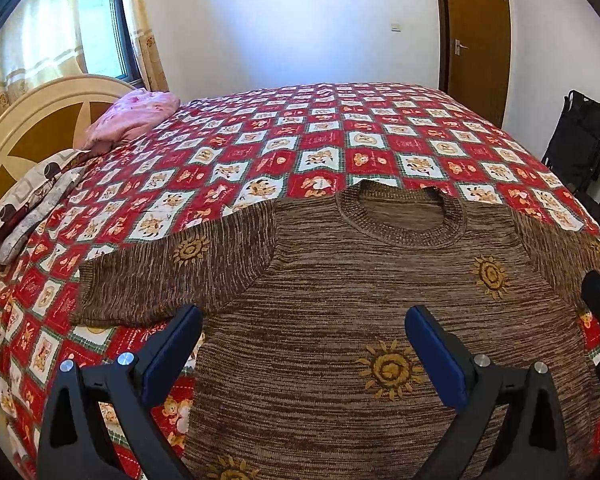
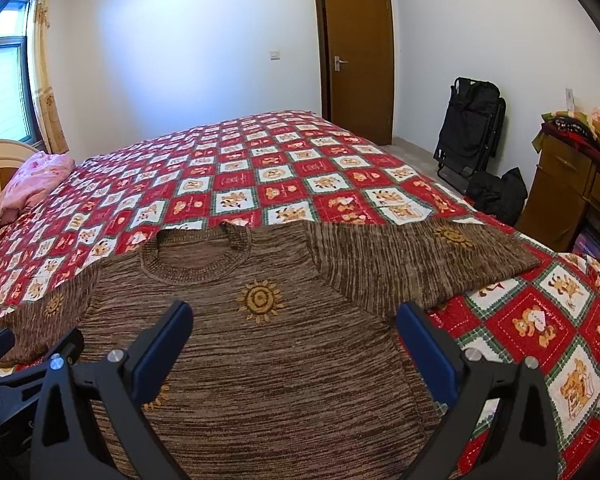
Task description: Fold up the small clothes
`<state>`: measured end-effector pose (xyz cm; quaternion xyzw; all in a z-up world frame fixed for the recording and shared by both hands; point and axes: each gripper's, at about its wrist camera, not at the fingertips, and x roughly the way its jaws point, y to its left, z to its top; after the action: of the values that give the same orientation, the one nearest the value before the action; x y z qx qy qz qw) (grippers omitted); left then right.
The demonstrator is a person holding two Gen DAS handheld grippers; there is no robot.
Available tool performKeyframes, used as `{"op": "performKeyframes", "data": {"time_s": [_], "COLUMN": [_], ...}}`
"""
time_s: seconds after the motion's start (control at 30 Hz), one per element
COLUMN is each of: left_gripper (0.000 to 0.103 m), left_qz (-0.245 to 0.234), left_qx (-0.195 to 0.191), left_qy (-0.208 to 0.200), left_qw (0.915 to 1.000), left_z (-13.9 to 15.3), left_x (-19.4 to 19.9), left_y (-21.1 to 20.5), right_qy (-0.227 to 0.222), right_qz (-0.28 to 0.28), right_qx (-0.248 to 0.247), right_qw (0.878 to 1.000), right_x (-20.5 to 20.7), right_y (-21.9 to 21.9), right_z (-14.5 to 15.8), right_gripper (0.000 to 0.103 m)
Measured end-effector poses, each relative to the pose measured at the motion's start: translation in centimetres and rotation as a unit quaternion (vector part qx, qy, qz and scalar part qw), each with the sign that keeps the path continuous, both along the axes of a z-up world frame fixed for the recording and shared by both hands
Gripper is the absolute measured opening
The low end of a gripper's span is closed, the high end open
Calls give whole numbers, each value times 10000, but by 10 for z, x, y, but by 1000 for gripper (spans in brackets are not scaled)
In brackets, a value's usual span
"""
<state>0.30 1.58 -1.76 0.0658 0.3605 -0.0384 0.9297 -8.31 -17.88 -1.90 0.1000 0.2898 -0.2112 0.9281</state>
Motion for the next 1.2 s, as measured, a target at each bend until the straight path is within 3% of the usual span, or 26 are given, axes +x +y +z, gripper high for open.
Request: {"op": "performKeyframes", "data": {"time_s": [1.2], "left_gripper": [102], "left_qz": [-67], "left_qx": [19], "left_qy": [34], "left_qw": [10000], "left_z": [-2], "left_x": [-1], "left_y": [-4], "right_qy": [92], "right_qz": [-20], "right_qx": [85], "right_qw": [9999], "right_x": [1], "right_y": [-4], "right_z": [-3], "right_gripper": [103]}}
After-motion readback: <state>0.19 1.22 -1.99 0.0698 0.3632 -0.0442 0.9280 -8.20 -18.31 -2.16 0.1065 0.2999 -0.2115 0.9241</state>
